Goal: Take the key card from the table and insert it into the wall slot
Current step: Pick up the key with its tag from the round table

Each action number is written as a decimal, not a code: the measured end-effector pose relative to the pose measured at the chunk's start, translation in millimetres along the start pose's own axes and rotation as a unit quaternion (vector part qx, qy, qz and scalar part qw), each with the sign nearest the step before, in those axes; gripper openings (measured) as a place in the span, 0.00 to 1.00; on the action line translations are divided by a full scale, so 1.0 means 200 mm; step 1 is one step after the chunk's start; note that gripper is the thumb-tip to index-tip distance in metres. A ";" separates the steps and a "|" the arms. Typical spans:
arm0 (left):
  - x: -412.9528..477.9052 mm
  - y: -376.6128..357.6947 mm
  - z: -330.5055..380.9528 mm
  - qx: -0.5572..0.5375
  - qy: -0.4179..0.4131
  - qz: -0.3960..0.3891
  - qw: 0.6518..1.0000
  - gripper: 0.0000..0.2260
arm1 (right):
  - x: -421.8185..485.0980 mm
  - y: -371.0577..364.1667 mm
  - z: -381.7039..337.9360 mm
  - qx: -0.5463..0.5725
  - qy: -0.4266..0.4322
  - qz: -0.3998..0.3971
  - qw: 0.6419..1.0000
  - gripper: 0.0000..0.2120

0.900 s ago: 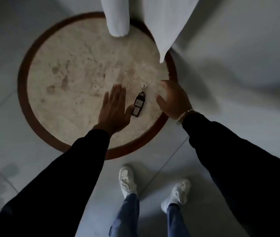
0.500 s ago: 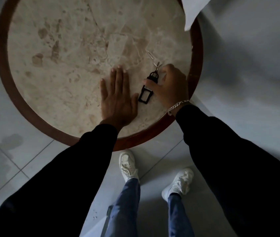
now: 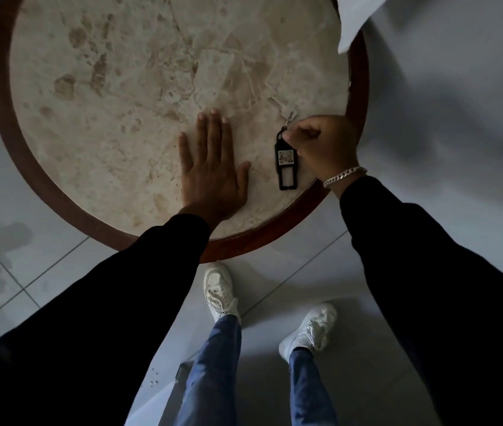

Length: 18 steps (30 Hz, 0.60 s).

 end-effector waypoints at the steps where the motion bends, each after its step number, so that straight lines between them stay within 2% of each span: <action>1: -0.01 -0.01 0.02 -0.003 0.009 0.003 1.000 0.34 | 0.00 -0.01 -0.02 -0.022 0.013 -0.006 1.000 0.12; 3: -0.03 -0.02 0.05 -0.004 0.018 0.007 1.000 0.35 | -0.02 -0.04 -0.04 -0.066 0.033 -0.017 0.997 0.16; 5: -0.04 -0.04 0.06 -0.002 0.017 0.004 1.000 0.35 | -0.03 -0.06 -0.02 -0.076 0.029 -0.021 0.996 0.15; 10: -0.04 -0.04 0.08 0.007 -0.015 0.003 1.000 0.36 | 0.00 -0.06 0.08 0.007 -0.041 -0.073 0.996 0.12; 18: -0.09 -0.07 0.15 0.007 -0.028 0.004 1.000 0.35 | 0.00 -0.06 0.16 0.073 -0.089 -0.177 0.977 0.02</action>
Point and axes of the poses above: each hand's wrist, its own x-axis towards the middle knuckle, its own y-axis out of the back of the hand, z = x × y, the point moved 8 cm from there along x, towards the middle knuckle, and after that the axes turned 11 degrees about -x, right-handed, at the moved point
